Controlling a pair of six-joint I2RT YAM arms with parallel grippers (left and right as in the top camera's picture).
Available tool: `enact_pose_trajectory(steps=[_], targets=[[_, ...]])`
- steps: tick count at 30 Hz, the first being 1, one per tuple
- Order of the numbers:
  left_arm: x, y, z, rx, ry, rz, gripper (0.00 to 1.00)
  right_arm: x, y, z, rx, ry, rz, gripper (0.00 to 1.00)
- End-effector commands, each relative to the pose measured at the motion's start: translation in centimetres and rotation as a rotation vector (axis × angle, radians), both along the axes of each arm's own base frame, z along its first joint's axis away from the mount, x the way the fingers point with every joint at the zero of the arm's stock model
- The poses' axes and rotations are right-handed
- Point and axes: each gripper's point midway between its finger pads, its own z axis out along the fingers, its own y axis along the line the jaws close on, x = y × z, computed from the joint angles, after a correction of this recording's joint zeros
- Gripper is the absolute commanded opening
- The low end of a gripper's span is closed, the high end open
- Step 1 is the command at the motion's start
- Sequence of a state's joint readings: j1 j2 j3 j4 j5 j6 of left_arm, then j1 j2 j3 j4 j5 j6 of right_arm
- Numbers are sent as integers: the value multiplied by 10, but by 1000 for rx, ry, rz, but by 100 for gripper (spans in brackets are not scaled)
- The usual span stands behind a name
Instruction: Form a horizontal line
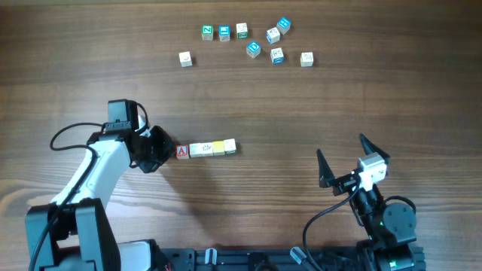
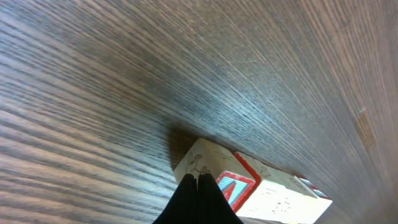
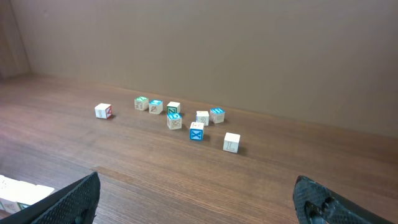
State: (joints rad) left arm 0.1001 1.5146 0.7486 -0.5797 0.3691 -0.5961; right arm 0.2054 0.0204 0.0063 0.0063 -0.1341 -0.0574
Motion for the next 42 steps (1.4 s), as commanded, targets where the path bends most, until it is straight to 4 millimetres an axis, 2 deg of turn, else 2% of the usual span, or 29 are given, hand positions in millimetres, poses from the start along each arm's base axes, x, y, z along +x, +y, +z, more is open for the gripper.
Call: enact_pose_trajectory(steps=[1, 8, 10, 13, 17, 23, 30, 36, 38, 39, 40, 41, 42], targets=[[0, -6, 1, -37, -8, -21, 4, 0, -2, 1, 7, -5, -11, 100], [2, -6, 1, -34, -17, -18, 4, 0, -2, 1, 7, -6, -11, 100], [9, 10, -3, 56, -37, 4, 4, 0, -2, 1, 7, -5, -11, 100], [15, 11, -1, 61, -64, 5, 4, 0, -2, 1, 7, -5, -11, 100], [-4, 21, -12, 123, 14, 15, 4, 0, -2, 1, 7, -6, -11, 100], [-7, 7, -11, 63, 16, -11, 4, 0, -2, 1, 7, -6, -11, 100], [-3, -9, -10, 70, -11, -68, 4, 0, -2, 1, 7, -6, -11, 100], [0, 1, -12, 131, -22, -78, 4, 0, -2, 1, 7, -6, -11, 100], [2, 24, -13, 258, -19, -53, 4, 0, -2, 1, 7, -6, -11, 100], [10, 36, -4, 316, -41, -76, 4, 0, -2, 1, 7, -5, -11, 100], [29, 44, 19, 337, -102, -96, 7, 0, -2, 1, 7, -6, -11, 100], [54, 53, 52, 362, -181, -106, 22, 0, -2, 1, 7, -5, -11, 100], [67, 57, 69, 369, -221, -92, 39, 0, -2, 1, 7, -5, -11, 100]])
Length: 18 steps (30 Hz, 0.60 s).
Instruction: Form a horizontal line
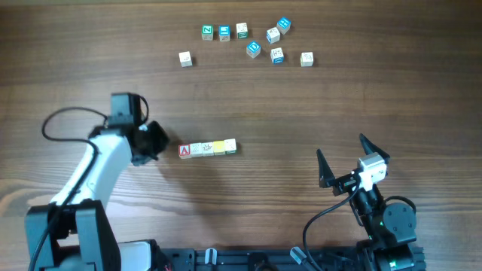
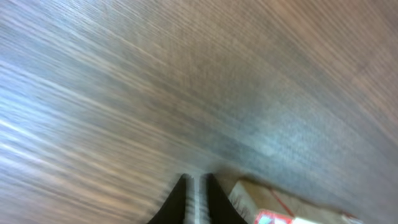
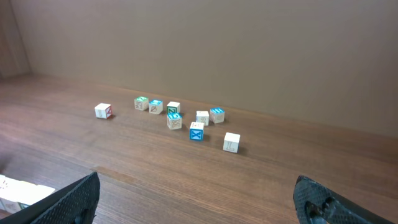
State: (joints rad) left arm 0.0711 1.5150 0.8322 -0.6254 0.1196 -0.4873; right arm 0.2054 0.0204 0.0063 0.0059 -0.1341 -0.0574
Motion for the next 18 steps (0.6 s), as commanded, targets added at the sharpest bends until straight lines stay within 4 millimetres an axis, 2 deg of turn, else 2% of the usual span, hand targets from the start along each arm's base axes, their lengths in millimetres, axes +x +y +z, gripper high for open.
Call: enact_pose_trajectory(steps=[1, 2, 18], targets=[[59, 23, 69, 96, -209, -42, 77, 0, -2, 2, 7, -6, -11, 100], [65, 23, 75, 98, -232, -40, 100, 0, -2, 2, 7, -6, -11, 100], [66, 24, 74, 99, -233, -33, 100, 0, -2, 2, 7, -6, -11, 100]])
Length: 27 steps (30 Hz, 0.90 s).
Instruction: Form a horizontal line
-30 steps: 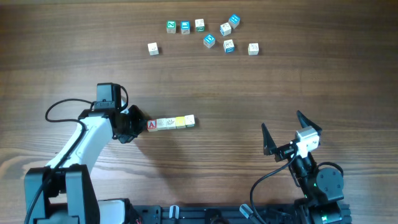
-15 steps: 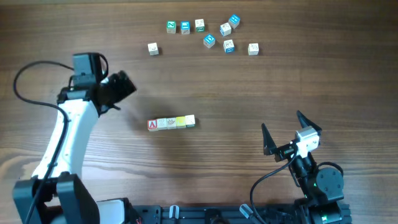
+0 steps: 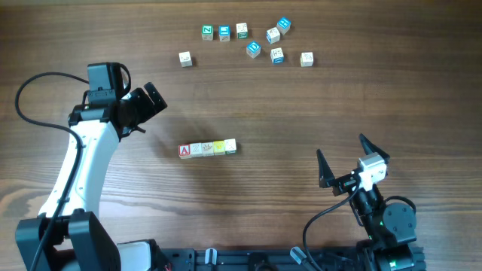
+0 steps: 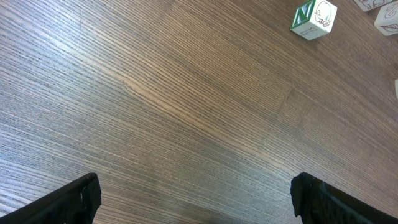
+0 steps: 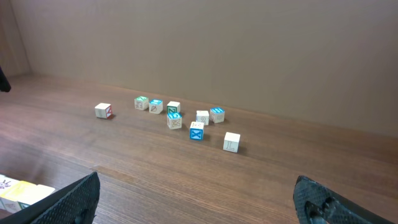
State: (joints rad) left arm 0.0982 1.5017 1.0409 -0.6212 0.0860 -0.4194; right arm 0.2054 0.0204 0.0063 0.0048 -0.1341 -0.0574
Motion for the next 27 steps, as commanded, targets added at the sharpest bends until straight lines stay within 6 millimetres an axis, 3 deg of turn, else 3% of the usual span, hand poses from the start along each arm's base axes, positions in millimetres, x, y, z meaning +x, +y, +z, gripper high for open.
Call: enact_pose_trajectory(steps=[1, 4, 6, 8, 10, 12, 14, 19, 23, 27], targets=[[-1, 4, 1, 24, 0, -7, 100, 0, -2, 2, 7, -7, -11, 100], [2, 3, 25, 31, -80, -7, 100, 0, -2, 2, 7, -7, -11, 100], [16, 5, 81, 53, -292, -6, 100, 0, -2, 2, 8, -7, -11, 100], [14, 10, 145, 102, -508, 17, 100, 0, -2, 2, 8, -7, -11, 100], [-20, 14, 218, 148, -721, 53, 100, 0, -2, 2, 8, -7, -11, 100], [-58, 12, 250, 161, -810, 65, 100, 0, -2, 2, 8, -7, -11, 100], [-92, 8, 246, 160, -778, 64, 100, 0, -2, 2, 7, -7, -11, 100], [-154, 4, 186, 155, -620, 65, 100, 0, -2, 2, 7, -7, -11, 100], [-181, 1, 154, 157, -666, 67, 100, 0, -2, 2, 7, -7, -11, 100], [-193, 0, 125, 160, -698, 68, 100, 0, -2, 2, 7, -7, -11, 100]])
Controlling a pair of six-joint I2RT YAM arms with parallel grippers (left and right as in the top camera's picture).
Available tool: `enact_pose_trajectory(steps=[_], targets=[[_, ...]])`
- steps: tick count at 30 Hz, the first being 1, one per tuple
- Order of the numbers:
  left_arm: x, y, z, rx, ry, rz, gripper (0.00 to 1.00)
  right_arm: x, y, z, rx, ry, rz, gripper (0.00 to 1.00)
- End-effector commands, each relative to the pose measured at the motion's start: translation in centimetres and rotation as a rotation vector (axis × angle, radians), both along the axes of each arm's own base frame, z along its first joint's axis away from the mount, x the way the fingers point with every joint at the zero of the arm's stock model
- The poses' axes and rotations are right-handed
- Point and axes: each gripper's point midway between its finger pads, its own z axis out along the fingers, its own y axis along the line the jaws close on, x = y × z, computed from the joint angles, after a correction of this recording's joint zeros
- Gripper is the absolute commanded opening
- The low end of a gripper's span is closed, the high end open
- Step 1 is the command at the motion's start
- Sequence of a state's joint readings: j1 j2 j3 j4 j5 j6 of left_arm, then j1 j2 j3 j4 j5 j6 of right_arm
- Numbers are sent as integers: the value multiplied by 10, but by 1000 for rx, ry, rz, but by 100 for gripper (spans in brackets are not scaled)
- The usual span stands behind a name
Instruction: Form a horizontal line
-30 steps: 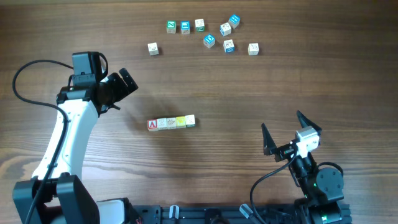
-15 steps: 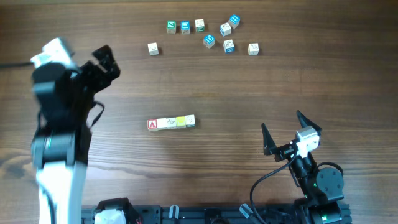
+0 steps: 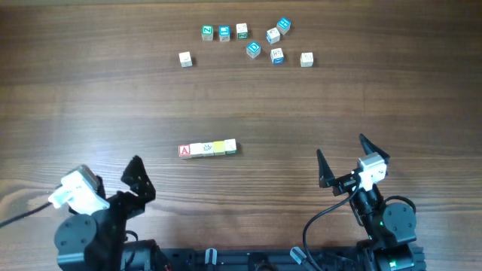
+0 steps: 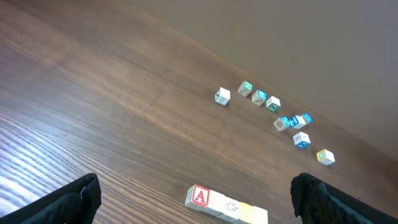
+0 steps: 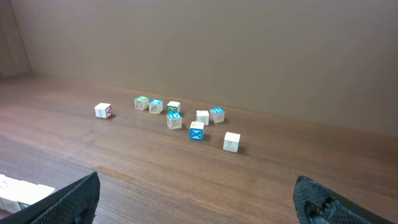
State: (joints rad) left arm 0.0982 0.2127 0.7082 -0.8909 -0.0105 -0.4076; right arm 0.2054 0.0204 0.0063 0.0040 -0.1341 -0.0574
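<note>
A short row of blocks (image 3: 208,149) lies mid-table, running left to right: a red A block (image 3: 184,150) at its left end, then white, yellow and pale ones touching. The left wrist view shows this row (image 4: 227,207) low in the frame. My left gripper (image 3: 113,188) sits at the front left, open and empty, well short of the row. My right gripper (image 3: 348,159) rests open and empty at the front right. The row's end (image 5: 15,190) shows at the left edge of the right wrist view.
Several loose letter blocks (image 3: 252,41) lie scattered at the far side of the wooden table (image 3: 361,98), with a single block (image 3: 185,59) apart on their left. The same cluster (image 5: 180,115) shows in the right wrist view.
My left arm was stretched out over the table up and left of the row, its gripper open. Now it is drawn back to the front left. The row and the right arm have not moved.
My left gripper was shut with its tips against the red A block at the row's left end. Then it stood just left of the block, still shut. Then it was open, farther up and left. Now it rests at the front, and the row stands in line.
</note>
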Motion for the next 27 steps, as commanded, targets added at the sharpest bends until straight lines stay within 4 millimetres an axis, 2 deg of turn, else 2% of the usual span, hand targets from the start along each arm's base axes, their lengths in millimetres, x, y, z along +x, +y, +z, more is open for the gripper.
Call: enact_pose_trajectory(steps=[1, 5, 7, 9, 11, 12, 14, 16, 18, 19, 27], targets=[[-6, 1, -19, 17, -30, 7, 100, 0, -2, 2, 7, -8, -11, 100], [-7, 1, -45, 17, -26, 7, 100, 0, -2, 2, 7, -8, -11, 100], [1, 2, -48, 18, -45, 7, 100, 0, -2, 2, 8, -8, -11, 100], [22, 4, -21, 34, -211, 8, 100, 0, -2, 2, 8, -8, -11, 100], [35, 5, 28, 59, -462, 10, 100, 0, -2, 2, 8, -8, -11, 100], [33, 5, 56, 72, -596, 10, 100, 0, -2, 2, 7, -8, -11, 100], [23, 4, 95, 90, -789, 12, 100, 0, -2, 2, 7, -8, -11, 100], [16, 4, 110, 98, -874, 13, 100, 0, -2, 2, 7, -8, -11, 100], [20, 4, 104, 97, -864, 12, 100, 0, -2, 2, 8, -8, -11, 100], [27, 5, 91, 95, -840, 13, 100, 0, -2, 2, 7, -8, -11, 100], [52, 7, 27, 84, -759, 11, 100, 0, -2, 2, 7, -8, -11, 100]])
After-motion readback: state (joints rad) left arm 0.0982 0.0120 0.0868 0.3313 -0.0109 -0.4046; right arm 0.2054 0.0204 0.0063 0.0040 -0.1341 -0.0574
